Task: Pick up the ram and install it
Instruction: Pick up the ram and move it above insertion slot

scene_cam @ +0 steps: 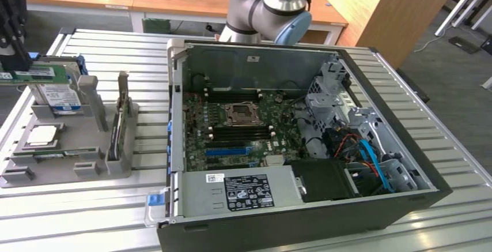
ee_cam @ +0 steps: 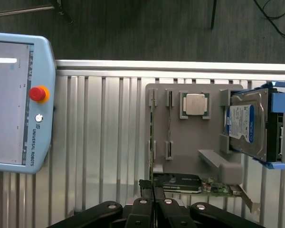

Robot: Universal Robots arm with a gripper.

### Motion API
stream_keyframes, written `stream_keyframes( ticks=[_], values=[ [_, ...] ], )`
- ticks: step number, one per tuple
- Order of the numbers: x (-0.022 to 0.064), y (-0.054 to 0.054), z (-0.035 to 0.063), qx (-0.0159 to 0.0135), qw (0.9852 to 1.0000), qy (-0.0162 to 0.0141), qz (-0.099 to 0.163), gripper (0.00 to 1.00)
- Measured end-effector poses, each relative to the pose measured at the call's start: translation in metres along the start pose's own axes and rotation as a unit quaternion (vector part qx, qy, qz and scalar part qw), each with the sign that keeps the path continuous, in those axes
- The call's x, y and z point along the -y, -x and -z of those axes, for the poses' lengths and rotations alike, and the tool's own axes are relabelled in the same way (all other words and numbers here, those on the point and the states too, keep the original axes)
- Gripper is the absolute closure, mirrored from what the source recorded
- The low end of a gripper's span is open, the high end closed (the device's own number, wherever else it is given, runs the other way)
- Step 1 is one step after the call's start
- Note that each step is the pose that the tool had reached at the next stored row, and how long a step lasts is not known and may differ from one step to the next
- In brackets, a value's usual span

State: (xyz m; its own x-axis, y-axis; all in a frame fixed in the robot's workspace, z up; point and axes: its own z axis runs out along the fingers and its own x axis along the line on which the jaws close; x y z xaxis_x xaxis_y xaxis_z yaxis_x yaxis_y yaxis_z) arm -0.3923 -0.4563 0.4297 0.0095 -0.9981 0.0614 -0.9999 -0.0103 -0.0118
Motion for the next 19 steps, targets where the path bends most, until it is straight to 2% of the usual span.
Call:
stream_keyframes(
  ticks=[19],
  values=[
    [0.0495, 0.0, -0.0006, 0.0001, 1.0, -0.0002, 0.003, 0.88]
  ],
)
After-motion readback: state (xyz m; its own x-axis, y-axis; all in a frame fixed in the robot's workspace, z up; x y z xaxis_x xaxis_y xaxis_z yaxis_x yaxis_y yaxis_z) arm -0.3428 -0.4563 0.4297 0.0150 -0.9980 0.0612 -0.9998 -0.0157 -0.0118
